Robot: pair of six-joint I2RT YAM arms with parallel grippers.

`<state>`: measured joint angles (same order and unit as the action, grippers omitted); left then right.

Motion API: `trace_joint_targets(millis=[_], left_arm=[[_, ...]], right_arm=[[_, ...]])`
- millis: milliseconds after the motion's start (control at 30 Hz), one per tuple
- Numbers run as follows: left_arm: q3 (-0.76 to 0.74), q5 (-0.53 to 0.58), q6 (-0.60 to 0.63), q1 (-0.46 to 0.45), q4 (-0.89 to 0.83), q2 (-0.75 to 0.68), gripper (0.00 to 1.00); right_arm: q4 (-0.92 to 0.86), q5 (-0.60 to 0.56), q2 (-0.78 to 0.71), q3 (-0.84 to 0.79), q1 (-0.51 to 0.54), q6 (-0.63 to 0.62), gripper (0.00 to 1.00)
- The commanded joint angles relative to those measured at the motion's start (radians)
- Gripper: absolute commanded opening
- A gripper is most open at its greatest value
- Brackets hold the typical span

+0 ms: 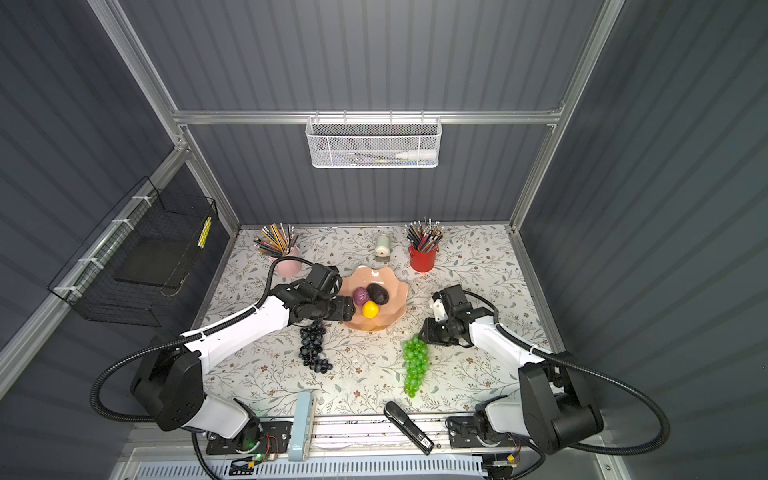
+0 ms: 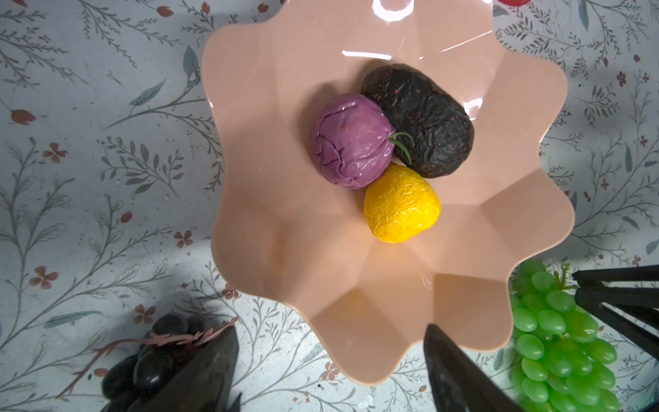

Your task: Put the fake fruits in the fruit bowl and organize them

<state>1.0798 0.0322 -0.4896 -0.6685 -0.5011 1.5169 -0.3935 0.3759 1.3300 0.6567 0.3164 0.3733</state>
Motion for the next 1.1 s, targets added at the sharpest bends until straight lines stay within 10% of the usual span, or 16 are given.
trace_joint_targets(millis=[0,1067], left_arm=[[0.033,-0.008,0.02,0.001,-0.033,0.011,0.82],[0.032,-0.017,0.009,0.001,-0.024,0.003,0.82]], right_arm=[[0.042,0.063,0.011,-0.01,-0.004,0.001,0.36],[0.068,0.166,-0.054,-0.118,-0.105,0.013,0.33]])
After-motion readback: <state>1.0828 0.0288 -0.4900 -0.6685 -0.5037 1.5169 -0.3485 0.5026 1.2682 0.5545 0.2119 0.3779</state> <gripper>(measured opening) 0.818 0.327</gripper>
